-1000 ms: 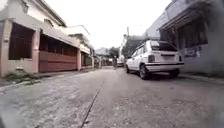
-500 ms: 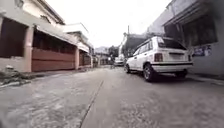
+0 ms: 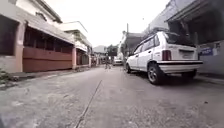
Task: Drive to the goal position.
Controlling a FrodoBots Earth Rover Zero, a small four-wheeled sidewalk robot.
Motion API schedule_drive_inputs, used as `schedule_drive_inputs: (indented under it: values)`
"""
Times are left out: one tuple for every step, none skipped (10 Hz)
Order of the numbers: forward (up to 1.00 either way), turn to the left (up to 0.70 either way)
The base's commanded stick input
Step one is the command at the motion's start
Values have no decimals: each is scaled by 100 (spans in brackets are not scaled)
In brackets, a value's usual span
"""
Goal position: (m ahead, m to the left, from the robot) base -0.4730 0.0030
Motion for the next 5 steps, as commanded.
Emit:
schedule_drive_inputs:
  values:
    - [100,0]
    - [100,0]
    - [100,0]
    - [100,0]
    - [100,0]
